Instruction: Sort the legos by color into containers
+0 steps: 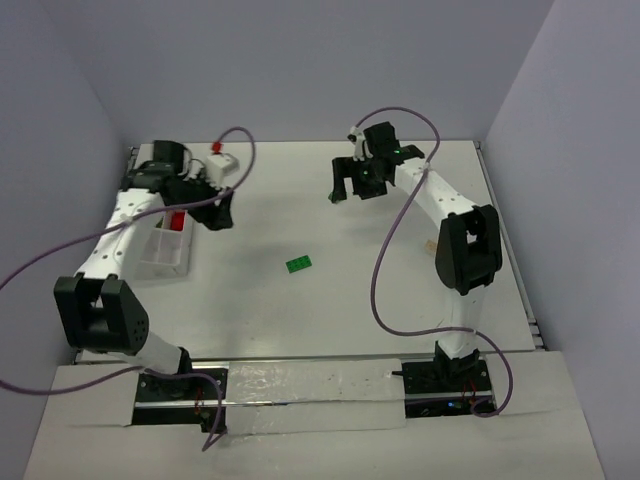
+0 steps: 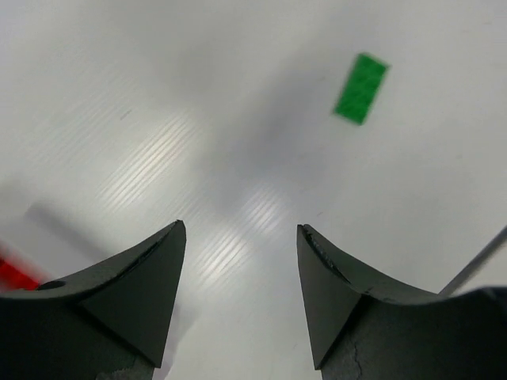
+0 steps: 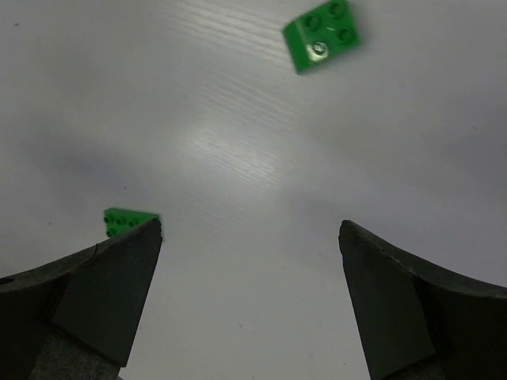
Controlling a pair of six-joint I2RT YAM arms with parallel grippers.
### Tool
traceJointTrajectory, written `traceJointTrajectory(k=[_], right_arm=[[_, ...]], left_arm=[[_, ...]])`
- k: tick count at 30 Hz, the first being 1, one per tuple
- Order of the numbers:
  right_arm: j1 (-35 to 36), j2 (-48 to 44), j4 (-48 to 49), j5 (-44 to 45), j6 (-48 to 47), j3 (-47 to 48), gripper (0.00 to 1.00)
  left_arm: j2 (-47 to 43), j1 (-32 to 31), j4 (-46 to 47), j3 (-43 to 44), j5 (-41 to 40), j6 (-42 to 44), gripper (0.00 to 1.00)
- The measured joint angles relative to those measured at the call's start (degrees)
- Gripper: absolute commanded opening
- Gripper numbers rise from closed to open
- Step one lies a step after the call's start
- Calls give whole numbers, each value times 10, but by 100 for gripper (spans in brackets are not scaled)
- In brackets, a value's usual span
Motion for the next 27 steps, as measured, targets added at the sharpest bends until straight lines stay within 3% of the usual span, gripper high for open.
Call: traceJointTrajectory(k=[5,8,14,27], right_arm=[[-72,-1,1,5,-1,-39,100],[-106,-3,1,8,-1,-55,100],[-162,-30,1,3,-8,-87,100],[-205,-52,2,-20,-18,-107,100]], left_arm=[[117,-186,13,45,-27,-43,66],[184,-232,4,83,-39,-49,67],[312,-292,-50,213,-86,-60,68],[414,-365,-109,270,-154,-77,69]])
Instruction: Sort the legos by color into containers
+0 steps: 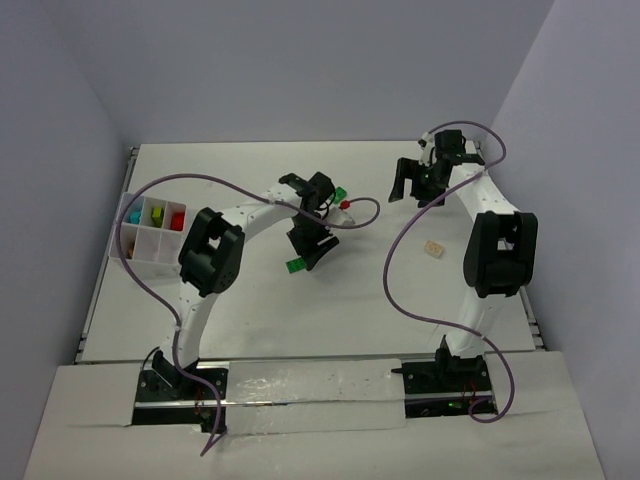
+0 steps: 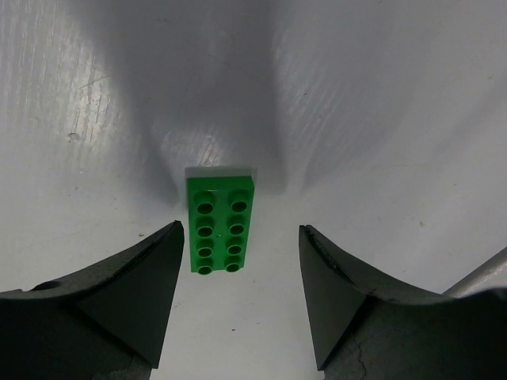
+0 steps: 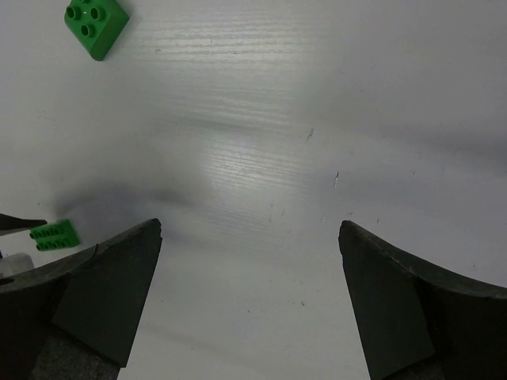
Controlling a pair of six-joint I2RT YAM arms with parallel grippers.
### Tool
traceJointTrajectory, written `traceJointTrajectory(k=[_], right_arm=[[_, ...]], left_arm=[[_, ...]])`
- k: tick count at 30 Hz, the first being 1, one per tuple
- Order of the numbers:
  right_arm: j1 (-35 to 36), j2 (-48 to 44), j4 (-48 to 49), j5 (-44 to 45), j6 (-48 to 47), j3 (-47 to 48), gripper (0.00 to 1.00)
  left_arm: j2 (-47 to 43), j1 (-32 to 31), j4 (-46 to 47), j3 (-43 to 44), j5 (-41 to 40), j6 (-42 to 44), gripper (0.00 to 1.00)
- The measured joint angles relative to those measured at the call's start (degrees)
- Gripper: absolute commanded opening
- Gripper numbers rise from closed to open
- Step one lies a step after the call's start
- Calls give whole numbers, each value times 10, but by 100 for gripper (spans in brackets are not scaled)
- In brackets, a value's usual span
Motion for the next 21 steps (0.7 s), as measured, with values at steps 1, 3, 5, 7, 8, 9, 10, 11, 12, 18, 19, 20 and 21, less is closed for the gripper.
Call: traceJointTrajectory(k=[1,3,5,7,8,9,10,11,12,18,19,20,21], right_arm=[[-1,0,0,-1,0,0,100],[-1,0,0,-5,0,0,100],[-2,0,0,-7,0,0,100],[-2,0,0,-8,0,0,100],[-2,0,0,-8,0,0,100],[-2,0,0,-8,0,0,100],[-2,0,0,-8,0,0,100],[-2,0,0,-9,0,0,100],[-2,0,0,-9,0,0,100],[-2,0,0,-10,0,0,100],[-2,0,0,-10,0,0,100],[-3,0,0,-10,0,0,100],[-3,0,0,-11,0,0,100]], left_arm=[[3,-1,-1,0,-6,-2,69],[10,-3,-2,0,-17,-7,69],[16,-5,-2,0,-31,-10,67],[21,-8,-2,0,-45,-13,66],[24,-12,-2,0,-54,-15,65],[25,-15,-2,0,-63,-16,65],[26,-20,-2,0,-73,-17,64],[26,-26,-1,0,-84,-19,63],[27,-32,-1,0,-95,-21,62],[27,-69,9,-11,-163,-29,50],[27,-76,9,-12,-172,-29,45],[26,-81,8,-13,-179,-30,39],[26,-86,7,-13,-184,-29,35]])
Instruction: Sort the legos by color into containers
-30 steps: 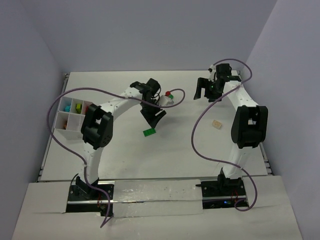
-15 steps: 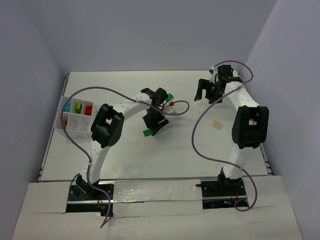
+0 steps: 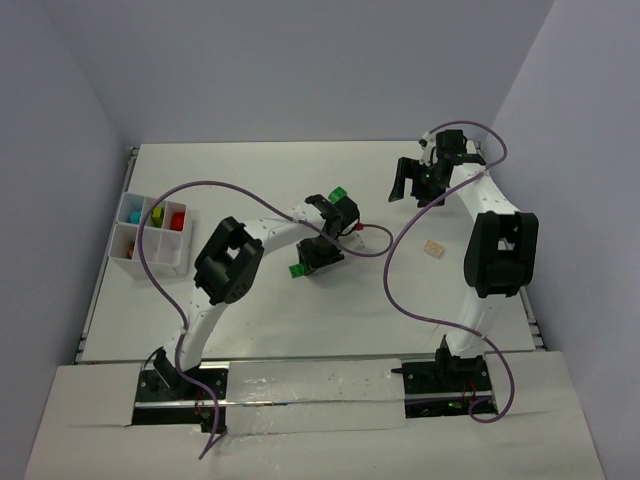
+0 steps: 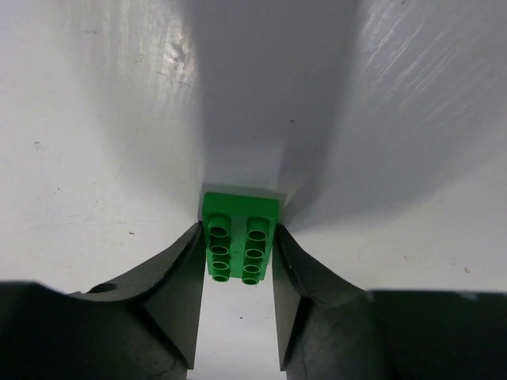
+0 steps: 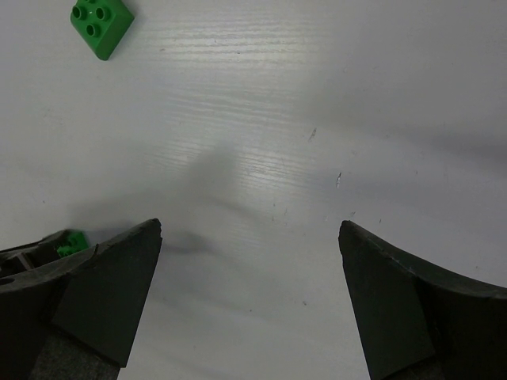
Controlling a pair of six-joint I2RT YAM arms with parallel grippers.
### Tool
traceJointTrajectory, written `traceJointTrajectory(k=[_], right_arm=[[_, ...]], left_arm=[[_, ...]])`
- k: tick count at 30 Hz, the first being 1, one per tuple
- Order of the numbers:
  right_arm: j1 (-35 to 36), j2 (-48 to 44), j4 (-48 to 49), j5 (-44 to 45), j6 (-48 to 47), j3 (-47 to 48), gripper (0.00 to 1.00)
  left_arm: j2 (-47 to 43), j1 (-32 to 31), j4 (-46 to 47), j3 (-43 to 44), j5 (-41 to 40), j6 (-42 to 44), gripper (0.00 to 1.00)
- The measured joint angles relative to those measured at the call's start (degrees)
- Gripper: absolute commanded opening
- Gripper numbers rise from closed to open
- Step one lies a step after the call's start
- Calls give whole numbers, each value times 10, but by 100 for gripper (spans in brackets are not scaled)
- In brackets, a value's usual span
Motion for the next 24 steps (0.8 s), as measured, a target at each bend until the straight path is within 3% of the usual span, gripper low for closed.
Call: traceJointTrajectory(k=[4,7,15,20,24], right_arm=[[-4,0,0,-3,0,0,100],[-7,0,0,-5,0,0,100],[-8,-7,0,-10,0,0,100],[-8,-13,0,-19,5,1,100],[-7,-13,0,-25,9,1,100]], left_arm=[[0,-8,-1,-2,-13,-1,11],[0,-8,-1,-2,-11,-2,0],[-68,47,26,-56,66,-28,0],[-266,162,88,-151,117,-62,0],[-454,271,166,-219,105,-94,0]])
